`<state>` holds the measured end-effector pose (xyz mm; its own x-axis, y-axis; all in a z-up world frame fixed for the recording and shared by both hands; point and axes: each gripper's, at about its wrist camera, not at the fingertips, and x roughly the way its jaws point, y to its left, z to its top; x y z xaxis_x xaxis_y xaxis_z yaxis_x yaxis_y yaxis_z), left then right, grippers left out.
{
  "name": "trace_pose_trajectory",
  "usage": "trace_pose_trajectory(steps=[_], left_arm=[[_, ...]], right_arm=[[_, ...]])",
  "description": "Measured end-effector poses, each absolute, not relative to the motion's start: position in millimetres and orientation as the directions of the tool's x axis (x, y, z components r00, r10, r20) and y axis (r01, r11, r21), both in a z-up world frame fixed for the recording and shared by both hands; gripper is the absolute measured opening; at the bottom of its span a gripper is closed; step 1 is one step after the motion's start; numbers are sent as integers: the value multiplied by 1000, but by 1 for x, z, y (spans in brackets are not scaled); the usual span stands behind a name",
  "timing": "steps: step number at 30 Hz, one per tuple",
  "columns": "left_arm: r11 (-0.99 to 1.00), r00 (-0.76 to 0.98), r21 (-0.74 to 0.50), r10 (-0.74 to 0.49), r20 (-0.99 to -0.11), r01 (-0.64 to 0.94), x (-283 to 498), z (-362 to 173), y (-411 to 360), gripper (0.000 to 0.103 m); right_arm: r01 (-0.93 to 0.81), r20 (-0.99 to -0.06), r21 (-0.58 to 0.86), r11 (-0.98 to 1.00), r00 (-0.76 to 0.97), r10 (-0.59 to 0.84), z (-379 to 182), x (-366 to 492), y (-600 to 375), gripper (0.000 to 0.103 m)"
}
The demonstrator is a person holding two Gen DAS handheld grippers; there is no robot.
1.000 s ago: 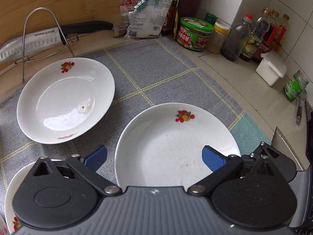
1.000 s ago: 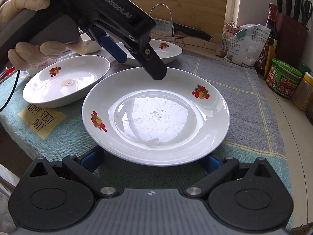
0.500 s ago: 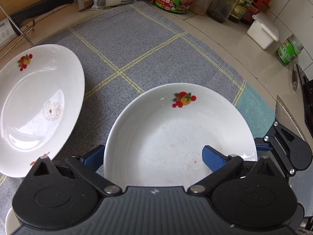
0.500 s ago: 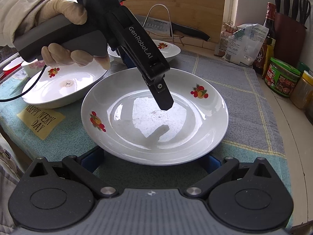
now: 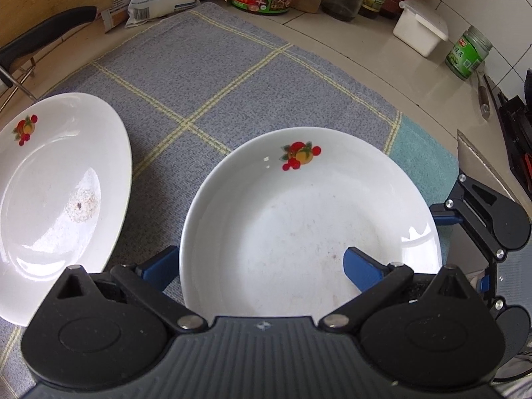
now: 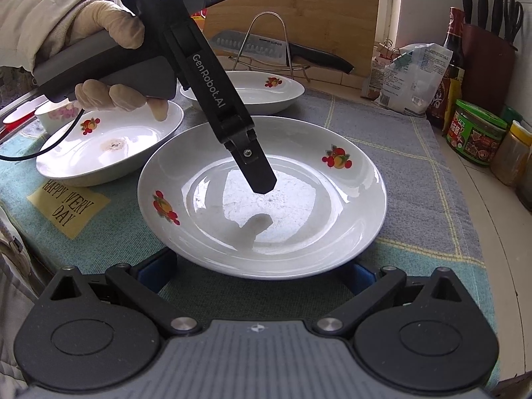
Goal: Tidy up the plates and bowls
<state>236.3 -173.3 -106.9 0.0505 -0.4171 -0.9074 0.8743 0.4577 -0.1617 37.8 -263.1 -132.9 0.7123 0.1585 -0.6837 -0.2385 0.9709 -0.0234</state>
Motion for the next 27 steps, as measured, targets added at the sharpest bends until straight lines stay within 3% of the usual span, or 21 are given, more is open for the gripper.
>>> trace_pose_trajectory(steps=[4,14,21,27], left_arm=[[433,32,-166,-414,-910,886,238,-106,-174,102],[423,-122,-331,-449,-885,843,260,-101,-168,100],[384,-155,-337,-433,-888,860,261,-100,-176,93],[378,-176,-353,-428,-886,856,263,-103,-177,93]], right_arm=[[-246,-684,-23,969,711,164,-132,38,-264,103],[-262,-666,-23,965,723,181,-134,37,-266,103],[-251,-660,-22,968,731,174,-134,36,-265,103],[-216,-665,-17,976,732,150,-133,38,-270,103]])
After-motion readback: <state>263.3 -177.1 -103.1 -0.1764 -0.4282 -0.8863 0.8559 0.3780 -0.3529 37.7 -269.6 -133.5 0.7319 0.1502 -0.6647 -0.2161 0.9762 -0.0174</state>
